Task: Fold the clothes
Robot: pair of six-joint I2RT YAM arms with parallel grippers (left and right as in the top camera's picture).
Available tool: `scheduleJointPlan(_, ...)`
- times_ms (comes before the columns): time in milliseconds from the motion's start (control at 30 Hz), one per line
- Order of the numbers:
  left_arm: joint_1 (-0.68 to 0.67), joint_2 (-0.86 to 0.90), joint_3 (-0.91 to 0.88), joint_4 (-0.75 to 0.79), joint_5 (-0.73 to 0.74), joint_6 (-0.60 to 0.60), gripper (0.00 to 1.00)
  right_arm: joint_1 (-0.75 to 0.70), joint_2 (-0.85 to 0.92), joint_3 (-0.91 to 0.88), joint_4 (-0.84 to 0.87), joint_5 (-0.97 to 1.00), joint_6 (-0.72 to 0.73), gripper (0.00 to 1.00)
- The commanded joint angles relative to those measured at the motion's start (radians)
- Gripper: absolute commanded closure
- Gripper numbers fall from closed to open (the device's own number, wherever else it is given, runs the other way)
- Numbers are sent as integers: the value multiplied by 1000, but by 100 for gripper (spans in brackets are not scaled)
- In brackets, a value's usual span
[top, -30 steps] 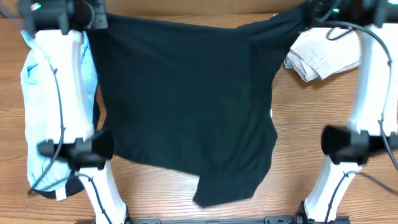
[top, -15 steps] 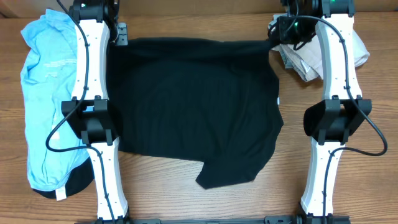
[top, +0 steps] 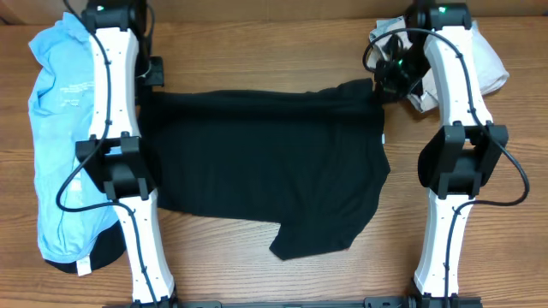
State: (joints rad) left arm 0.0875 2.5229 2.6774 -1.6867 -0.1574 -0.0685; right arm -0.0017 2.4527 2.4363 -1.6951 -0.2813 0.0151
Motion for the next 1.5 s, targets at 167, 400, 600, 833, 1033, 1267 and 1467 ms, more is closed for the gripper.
scheduleJointPlan(167, 47, -11, -39, -3, 72, 1, 96, 26, -104, -87, 1, 62, 52, 96)
scheduleJointPlan(400, 42, -11, -165, -3, 72, 2, 96, 76, -141, -268, 14, 120, 78, 96)
scheduleJointPlan(600, 42, -11, -275, -3, 68, 13, 96, 80, -141, -397, 44, 138, 91, 96)
scheduleJointPlan(833, 42, -11, -294, -3, 65, 13, 55, 63, -143, -420, 29, 191, 95, 73)
scheduleJointPlan(1033, 42, -39, -270, -3, 45, 12, 25, 46, -192, -367, 27, 192, 93, 61)
scheduleJointPlan(1267, 42, -252, -137, -3, 53, -34, 14, 46, -438, -214, 1, 171, 95, 39)
scheduleJointPlan(1467, 42, -547, -102, -3, 87, -45, 10, 85, -738, -203, 1, 150, 150, 34)
